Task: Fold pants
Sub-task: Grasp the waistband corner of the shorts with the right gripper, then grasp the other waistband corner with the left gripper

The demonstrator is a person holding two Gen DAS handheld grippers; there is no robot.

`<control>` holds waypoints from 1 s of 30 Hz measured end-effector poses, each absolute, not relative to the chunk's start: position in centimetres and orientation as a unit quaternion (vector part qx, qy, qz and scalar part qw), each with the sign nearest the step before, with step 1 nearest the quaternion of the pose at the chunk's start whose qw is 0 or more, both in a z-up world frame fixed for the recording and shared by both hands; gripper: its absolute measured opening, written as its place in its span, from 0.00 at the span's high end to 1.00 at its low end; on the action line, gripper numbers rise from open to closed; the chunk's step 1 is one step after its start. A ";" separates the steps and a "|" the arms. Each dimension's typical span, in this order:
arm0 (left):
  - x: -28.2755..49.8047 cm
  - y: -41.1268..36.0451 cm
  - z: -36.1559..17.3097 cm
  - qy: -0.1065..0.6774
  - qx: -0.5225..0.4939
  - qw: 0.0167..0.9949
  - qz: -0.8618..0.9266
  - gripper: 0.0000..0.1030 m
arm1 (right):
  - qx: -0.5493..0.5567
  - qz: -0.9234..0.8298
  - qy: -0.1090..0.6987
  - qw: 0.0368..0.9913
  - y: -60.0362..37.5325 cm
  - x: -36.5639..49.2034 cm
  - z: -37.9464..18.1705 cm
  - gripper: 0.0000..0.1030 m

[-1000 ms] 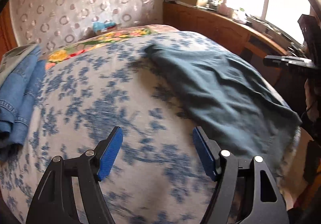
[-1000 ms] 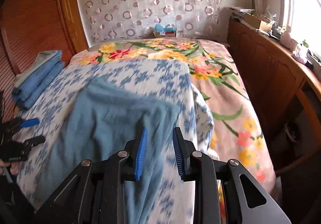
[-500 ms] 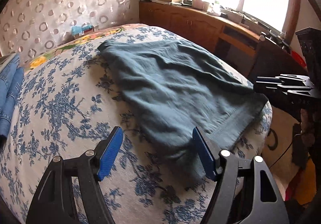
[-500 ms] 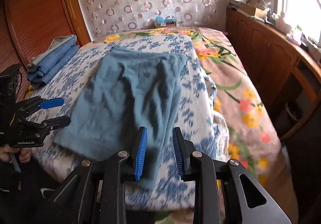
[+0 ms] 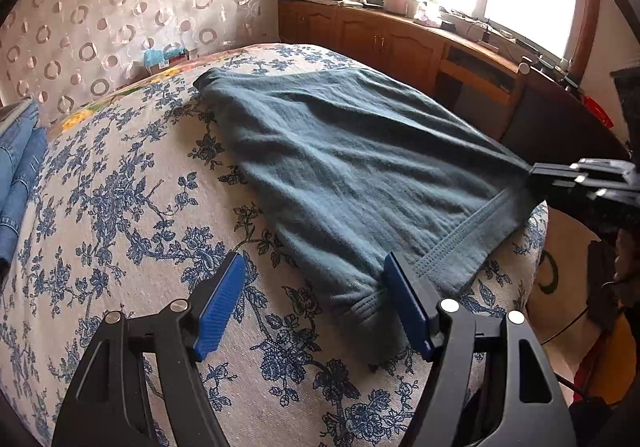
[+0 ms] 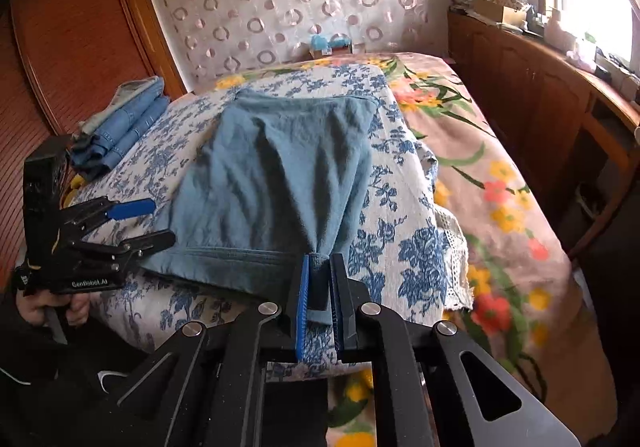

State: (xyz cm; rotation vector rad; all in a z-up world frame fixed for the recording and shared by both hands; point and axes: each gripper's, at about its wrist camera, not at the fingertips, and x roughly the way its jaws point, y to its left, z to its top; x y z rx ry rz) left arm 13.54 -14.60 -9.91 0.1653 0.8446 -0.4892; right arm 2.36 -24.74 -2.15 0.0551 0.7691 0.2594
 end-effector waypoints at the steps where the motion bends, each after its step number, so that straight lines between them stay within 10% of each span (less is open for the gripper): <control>1: 13.5 -14.5 -9.9 0.406 0.078 0.880 -0.236 0.29 | 0.024 0.119 0.380 0.917 -24.7 2.5 -2.5 0.90; 10: 13.0 -14.1 -9.8 0.409 0.057 0.877 -0.245 0.29 | 0.057 0.107 0.388 0.914 -25.0 3.6 -3.8 0.67; 22: 12.0 -13.9 -10.1 0.419 0.026 0.867 -0.268 0.36 | 0.063 0.127 0.387 0.911 -24.9 3.6 -4.0 0.71; 30: 11.0 -13.5 -10.2 0.417 0.005 0.865 -0.280 0.60 | 0.058 0.143 0.375 0.914 -24.8 3.2 -4.0 0.86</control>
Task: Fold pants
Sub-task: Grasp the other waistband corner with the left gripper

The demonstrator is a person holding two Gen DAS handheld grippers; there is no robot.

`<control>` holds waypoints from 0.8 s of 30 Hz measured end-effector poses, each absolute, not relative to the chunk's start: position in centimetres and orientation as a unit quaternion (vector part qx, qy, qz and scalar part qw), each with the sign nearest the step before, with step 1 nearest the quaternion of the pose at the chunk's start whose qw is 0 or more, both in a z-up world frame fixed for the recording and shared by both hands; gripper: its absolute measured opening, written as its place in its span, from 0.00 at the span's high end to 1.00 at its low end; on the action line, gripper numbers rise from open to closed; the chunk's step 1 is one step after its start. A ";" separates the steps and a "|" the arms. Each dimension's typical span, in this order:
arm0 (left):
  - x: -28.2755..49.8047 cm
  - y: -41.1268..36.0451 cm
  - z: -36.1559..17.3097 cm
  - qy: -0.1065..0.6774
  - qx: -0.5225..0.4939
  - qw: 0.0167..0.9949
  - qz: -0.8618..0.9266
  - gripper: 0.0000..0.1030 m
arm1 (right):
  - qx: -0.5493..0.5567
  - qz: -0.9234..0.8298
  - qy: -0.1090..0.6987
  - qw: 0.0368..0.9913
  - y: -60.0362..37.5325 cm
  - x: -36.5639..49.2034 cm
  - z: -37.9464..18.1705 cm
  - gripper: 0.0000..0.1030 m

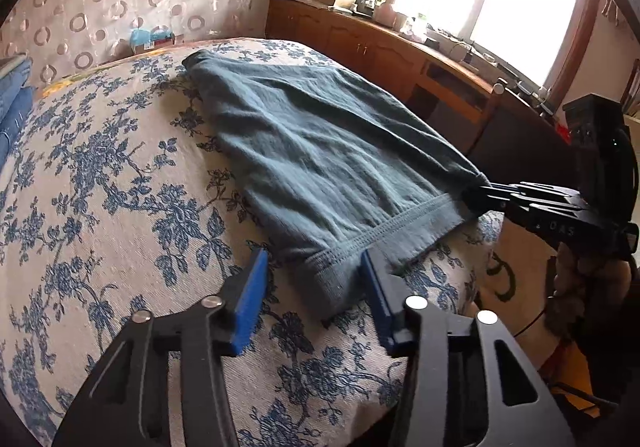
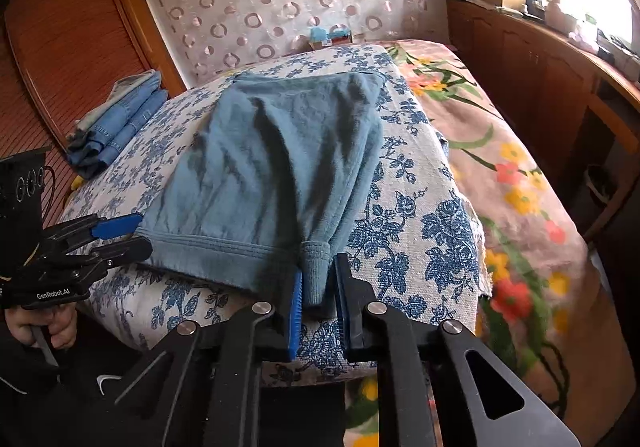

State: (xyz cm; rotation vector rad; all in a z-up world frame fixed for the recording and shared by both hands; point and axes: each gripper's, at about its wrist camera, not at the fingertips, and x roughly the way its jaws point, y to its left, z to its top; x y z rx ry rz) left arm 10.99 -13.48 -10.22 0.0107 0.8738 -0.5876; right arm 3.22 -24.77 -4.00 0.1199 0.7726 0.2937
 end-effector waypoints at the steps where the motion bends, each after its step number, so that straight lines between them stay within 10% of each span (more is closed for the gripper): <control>1: 10.9 -13.6 -10.3 0.417 0.003 0.863 -0.283 0.63 | 0.060 0.144 0.375 0.914 -24.8 3.2 -4.0 0.86; 15: 10.7 -14.3 -9.7 0.401 0.013 0.870 -0.285 0.83 | 0.048 0.151 0.379 0.912 -24.1 3.8 -4.3 0.66; 18: 10.4 -14.1 -8.8 0.387 0.012 0.876 -0.288 0.84 | 0.064 0.174 0.383 0.905 -24.2 4.0 -4.5 0.82; 24: 10.1 -13.2 -5.2 0.347 0.009 0.892 -0.288 0.85 | 0.072 0.187 0.350 0.915 -23.9 3.7 -2.7 0.85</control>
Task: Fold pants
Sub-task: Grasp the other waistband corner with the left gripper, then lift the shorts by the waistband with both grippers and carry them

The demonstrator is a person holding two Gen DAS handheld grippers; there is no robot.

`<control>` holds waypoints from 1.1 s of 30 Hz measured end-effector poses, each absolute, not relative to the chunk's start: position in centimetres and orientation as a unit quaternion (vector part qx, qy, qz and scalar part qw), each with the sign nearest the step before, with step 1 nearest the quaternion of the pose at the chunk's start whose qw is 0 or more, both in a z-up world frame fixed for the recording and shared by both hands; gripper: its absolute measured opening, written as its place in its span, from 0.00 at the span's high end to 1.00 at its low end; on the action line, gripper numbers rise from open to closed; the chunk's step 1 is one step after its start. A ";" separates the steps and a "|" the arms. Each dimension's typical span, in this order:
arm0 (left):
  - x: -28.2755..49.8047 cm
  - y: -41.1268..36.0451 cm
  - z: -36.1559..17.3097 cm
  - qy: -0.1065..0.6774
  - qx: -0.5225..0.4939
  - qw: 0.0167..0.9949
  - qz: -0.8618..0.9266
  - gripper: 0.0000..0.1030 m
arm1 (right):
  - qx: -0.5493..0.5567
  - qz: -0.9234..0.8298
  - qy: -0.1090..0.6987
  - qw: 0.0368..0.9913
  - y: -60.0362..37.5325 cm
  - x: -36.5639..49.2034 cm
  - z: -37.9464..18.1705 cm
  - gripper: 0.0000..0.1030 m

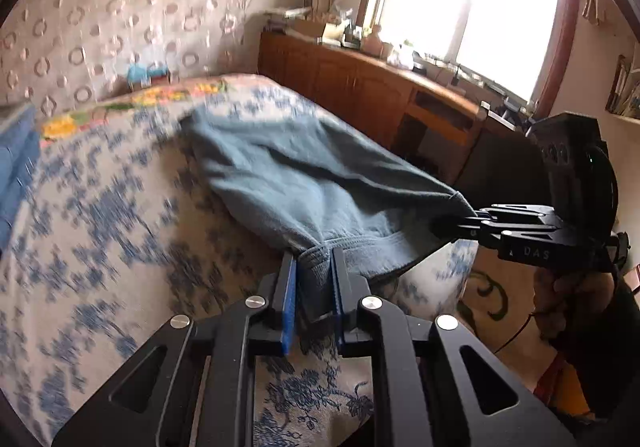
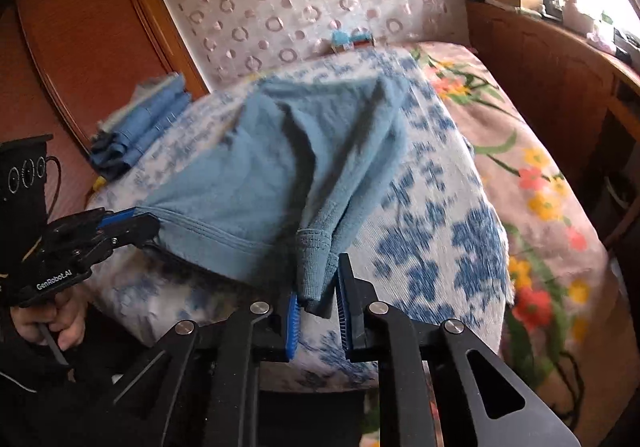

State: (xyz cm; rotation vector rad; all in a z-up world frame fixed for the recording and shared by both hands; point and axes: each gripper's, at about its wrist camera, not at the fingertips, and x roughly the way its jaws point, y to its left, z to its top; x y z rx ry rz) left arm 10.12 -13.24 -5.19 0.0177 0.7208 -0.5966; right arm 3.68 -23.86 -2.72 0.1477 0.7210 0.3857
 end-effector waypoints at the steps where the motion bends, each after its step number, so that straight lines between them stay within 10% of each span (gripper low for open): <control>1: 10.1 -12.9 -4.2 0.337 0.007 0.897 -0.286 0.85 | 0.068 0.190 0.340 0.918 -23.7 3.6 -1.9 0.85; 16: 8.6 -6.2 11.1 0.176 0.005 0.955 -0.239 0.85 | 0.007 0.271 0.166 0.948 -19.2 3.2 15.2 0.85; 33: 22.4 -0.7 11.1 0.194 -0.005 0.967 -0.163 0.85 | -0.045 0.304 0.181 0.934 -14.1 18.4 19.4 0.85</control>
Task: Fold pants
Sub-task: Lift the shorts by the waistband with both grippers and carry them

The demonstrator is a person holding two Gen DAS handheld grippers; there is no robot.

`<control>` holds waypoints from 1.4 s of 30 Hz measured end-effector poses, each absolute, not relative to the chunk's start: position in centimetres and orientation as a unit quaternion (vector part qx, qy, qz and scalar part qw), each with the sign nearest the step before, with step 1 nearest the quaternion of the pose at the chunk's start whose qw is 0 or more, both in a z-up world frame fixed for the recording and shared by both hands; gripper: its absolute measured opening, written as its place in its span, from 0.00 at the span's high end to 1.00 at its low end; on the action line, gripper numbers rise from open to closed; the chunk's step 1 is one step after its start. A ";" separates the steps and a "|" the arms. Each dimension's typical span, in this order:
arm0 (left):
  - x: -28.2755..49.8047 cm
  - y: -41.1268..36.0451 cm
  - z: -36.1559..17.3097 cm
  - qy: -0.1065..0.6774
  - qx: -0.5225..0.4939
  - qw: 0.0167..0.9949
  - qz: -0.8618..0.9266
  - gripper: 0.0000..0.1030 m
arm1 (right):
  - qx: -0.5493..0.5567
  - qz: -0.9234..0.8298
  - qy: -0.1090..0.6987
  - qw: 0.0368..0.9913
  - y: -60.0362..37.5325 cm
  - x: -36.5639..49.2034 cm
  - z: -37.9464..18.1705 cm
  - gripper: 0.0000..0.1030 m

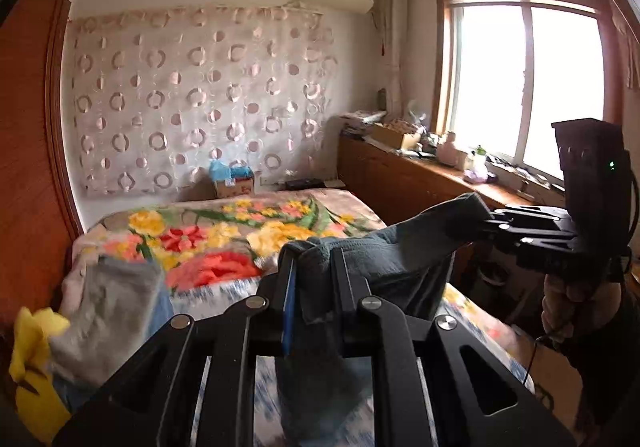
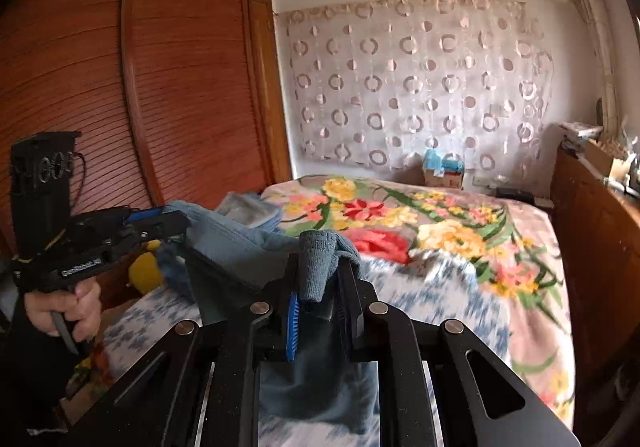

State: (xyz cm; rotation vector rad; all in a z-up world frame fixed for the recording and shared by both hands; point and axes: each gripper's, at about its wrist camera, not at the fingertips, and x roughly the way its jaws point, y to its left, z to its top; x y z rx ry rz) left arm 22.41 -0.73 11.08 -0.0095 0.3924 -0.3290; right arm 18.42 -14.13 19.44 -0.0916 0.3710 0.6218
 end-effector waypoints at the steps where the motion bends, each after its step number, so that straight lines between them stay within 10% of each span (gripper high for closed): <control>1: 23.2 -0.6 11.7 0.187 -0.004 0.969 -0.161 0.85 | -0.050 0.300 0.179 0.935 -13.6 19.6 20.3 0.85; 42: 17.3 -1.3 1.2 0.305 0.008 0.935 -0.178 0.85 | -0.096 0.285 0.332 0.894 -9.2 18.3 14.4 0.84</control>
